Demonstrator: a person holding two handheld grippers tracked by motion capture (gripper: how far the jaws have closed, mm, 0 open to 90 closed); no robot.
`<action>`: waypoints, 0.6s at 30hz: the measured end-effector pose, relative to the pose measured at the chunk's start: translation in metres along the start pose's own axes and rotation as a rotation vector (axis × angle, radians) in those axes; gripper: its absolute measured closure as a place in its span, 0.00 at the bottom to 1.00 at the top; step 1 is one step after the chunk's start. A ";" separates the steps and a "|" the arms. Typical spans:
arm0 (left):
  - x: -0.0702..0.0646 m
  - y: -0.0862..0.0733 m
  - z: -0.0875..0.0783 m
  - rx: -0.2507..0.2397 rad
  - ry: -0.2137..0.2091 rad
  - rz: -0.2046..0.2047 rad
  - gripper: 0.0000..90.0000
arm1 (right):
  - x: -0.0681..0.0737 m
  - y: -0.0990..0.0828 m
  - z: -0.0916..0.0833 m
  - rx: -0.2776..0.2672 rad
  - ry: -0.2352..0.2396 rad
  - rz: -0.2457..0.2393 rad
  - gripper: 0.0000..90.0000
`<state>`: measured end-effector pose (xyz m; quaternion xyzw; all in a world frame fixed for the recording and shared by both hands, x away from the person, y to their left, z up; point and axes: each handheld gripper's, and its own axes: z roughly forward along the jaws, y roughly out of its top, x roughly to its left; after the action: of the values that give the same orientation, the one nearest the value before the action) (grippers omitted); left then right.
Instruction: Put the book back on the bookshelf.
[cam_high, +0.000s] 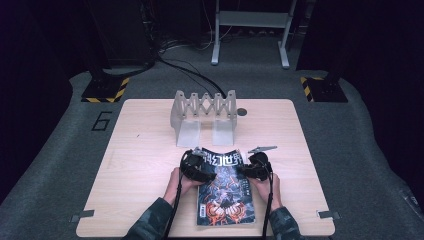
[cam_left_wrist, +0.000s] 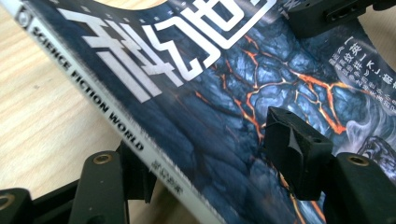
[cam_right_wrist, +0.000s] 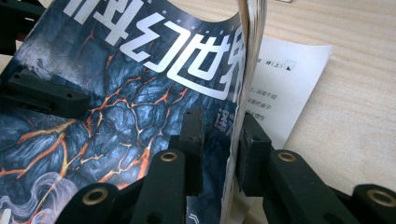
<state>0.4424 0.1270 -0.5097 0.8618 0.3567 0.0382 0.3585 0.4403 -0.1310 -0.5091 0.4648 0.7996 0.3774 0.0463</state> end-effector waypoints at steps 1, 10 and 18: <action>-0.001 0.000 0.001 0.000 0.004 -0.001 0.44 | 0.000 0.000 0.000 0.000 0.000 0.000 0.84; -0.001 -0.001 -0.001 -0.026 -0.032 -0.015 0.57 | 0.000 -0.001 0.000 -0.004 0.010 0.019 0.84; -0.002 -0.002 -0.005 -0.063 -0.039 -0.006 0.66 | -0.003 -0.001 0.000 -0.017 0.017 0.019 0.83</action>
<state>0.4381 0.1291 -0.5071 0.8497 0.3508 0.0318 0.3925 0.4410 -0.1333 -0.5109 0.4685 0.7925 0.3886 0.0397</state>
